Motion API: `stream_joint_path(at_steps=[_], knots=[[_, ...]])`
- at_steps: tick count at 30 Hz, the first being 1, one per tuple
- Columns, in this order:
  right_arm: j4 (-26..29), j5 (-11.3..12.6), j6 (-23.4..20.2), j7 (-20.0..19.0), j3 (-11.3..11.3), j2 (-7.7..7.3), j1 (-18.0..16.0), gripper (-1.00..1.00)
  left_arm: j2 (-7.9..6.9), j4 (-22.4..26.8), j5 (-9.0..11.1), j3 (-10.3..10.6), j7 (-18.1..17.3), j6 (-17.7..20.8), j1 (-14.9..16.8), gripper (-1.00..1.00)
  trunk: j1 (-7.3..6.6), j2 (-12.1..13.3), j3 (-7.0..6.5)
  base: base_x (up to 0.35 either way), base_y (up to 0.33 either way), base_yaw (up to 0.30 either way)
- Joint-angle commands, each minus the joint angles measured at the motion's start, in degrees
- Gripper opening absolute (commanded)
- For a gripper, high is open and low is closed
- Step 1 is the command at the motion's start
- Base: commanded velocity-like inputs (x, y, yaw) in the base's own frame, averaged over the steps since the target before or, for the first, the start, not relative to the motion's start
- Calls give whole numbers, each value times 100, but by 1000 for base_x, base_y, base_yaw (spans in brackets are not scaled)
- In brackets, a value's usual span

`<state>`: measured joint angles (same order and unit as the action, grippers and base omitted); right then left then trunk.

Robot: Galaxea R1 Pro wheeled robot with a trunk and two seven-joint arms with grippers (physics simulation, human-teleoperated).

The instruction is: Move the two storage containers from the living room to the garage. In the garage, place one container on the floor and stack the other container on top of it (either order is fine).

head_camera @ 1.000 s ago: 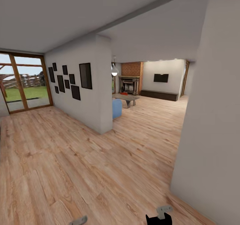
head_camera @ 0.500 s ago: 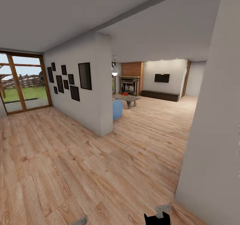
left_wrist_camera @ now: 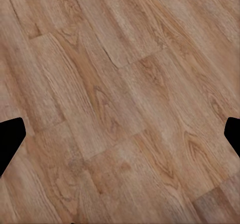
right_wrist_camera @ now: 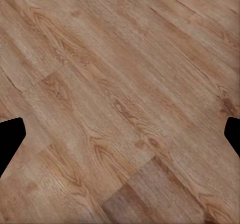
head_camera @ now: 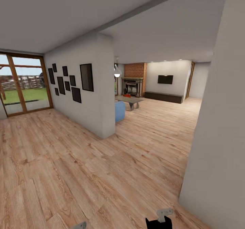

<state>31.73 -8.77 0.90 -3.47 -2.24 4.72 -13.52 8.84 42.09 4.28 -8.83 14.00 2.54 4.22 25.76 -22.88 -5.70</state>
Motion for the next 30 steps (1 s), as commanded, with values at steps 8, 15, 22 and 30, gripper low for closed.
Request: stream_joint_path(at_steps=[8,15,22,30], knots=[[0,-63,17,44,-16,-14,-1,100,-4,17,47,3,23,1,0,100,2,-4,3,0,0,0],[-8,-236,189,55,-36,-57,-1,100,-14,63,155,-23,10,6,0,100,2,-4,3,0,0,0],[-9,-240,210,-22,-31,-67,-1,100,-1,79,194,21,6,23,0,100,2,-4,3,0,0,0],[-9,-240,173,-39,24,-68,-1,100,-5,80,190,30,5,33,0,100,2,-4,3,0,0,0]])
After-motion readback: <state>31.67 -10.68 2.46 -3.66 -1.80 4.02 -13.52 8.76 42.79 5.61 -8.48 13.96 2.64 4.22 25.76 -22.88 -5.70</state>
